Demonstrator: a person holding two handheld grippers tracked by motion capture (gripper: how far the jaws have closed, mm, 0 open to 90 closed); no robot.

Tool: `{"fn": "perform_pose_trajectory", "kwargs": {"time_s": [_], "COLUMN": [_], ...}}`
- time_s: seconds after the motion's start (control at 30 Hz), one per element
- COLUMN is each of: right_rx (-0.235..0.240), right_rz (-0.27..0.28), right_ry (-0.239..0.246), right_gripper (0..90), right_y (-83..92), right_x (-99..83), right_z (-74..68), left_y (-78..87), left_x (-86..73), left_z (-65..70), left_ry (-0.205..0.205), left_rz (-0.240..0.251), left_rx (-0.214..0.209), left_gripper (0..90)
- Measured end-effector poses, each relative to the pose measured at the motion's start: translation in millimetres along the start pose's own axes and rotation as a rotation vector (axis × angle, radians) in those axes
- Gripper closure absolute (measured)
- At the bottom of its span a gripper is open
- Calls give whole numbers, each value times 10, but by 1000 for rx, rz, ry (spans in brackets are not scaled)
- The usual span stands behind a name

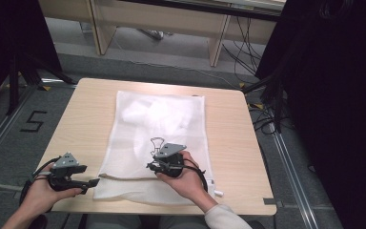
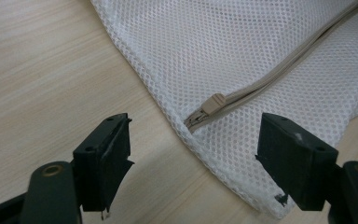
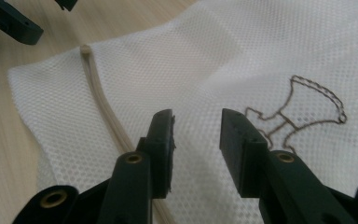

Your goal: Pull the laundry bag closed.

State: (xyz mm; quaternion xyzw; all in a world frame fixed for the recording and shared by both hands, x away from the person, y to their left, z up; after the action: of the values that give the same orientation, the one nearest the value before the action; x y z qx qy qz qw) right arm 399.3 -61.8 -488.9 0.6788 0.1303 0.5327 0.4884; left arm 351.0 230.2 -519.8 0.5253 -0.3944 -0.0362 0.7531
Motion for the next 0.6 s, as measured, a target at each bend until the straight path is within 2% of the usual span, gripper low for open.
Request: {"fn": "perform_pose_trajectory", "kwargs": {"time_s": [0.03,0.13,0.2,0.23,0.3,0.37,0.4,0.47,0.53,0.57,0.6], "right_rx": [12,17,27,25,23,39,36,42,45,47,46], "right_rz": [-16,-5,-22,-30,-13,-30,-15,-24,-26,-28,-15], "right_ry": [20,13,26,29,39,50,40,61,52,70,55], "right_gripper": [657,659,660,660,661,661,661,662,662,662,662], "right_y": [0,-53,-48,-74,-118,-131,-153,-167,-174,-172,-187], "right_x": [19,85,93,118,147,169,180,205,225,235,248], "right_z": [-11,-76,-78,-100,-119,-144,-163,-182,-205,-198,-213], "left_y": [-1,-1,-5,2,2,3,1,-2,-2,-1,-1], "left_x": [0,-1,-1,-5,-6,-8,-8,-7,-8,-9,-9], "left_z": [1,3,5,4,4,6,6,6,6,6,5], "left_ry": [0,4,5,4,1,1,1,2,2,2,2], "left_rz": [2,8,12,-3,-1,-5,-3,-3,-6,-6,-6], "left_rx": [-4,1,0,-6,-7,-7,-7,-8,-7,-6,-6], "left_gripper": [253,252,251,251,250,250,250,249,248,248,248]}}
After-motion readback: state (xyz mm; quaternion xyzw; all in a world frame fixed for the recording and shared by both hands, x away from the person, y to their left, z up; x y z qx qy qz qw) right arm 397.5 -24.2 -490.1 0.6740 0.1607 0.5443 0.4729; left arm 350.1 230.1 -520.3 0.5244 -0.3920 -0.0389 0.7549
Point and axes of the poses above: each handheld gripper's, and its own axes: y roughly backward along the jaws, x roughly out of its top, z roughly to its right, the point moved 4 cm from there along -y, roughly forward along the jaws, and after that the axes turned 13 degrees about -z, right-handed, at the moved point
